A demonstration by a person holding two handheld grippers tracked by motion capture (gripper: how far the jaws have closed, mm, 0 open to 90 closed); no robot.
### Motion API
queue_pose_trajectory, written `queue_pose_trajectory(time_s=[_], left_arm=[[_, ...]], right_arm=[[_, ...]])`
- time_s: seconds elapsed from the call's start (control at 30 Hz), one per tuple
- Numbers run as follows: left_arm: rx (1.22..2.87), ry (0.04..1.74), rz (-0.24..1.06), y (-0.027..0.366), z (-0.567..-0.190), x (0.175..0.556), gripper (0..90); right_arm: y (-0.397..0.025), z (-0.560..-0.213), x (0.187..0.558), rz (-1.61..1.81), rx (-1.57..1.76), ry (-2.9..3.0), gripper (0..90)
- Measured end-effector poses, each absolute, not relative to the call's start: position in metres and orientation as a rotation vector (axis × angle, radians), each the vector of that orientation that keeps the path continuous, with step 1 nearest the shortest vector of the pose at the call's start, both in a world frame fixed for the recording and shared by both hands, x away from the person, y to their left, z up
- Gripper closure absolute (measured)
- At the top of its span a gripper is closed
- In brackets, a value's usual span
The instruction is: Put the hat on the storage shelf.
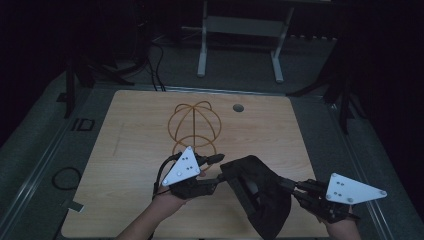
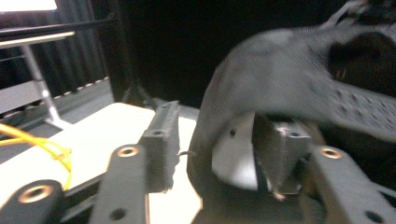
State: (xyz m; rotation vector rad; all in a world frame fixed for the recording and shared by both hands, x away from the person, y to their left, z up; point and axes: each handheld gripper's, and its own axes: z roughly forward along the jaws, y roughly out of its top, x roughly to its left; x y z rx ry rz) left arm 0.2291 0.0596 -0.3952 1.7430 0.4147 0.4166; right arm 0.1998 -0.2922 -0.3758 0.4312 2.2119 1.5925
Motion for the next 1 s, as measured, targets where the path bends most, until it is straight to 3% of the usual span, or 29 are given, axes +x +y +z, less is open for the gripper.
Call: queue_pose_trajectory(time_s=[0.13, 0.53, 1.0], left_arm=[[1.741, 0.412, 0.437, 0.066, -0.396, 0.227, 51.5], [1.76, 0.498, 0.485, 0.094, -0.417, 0.228, 39.6], [1.777, 0.645, 0.508, 0.129, -0.453, 0.232, 16.0]], right_arm=[[-0.301, -0.37, 0.205, 1.582, 0.52, 2.14, 88.9], [-0.313, -0.356, 0.232, 1.53, 0.692, 1.97, 88.9], [-0.286, -0.329, 0.286, 1.481, 0.722, 1.944, 88.9]])
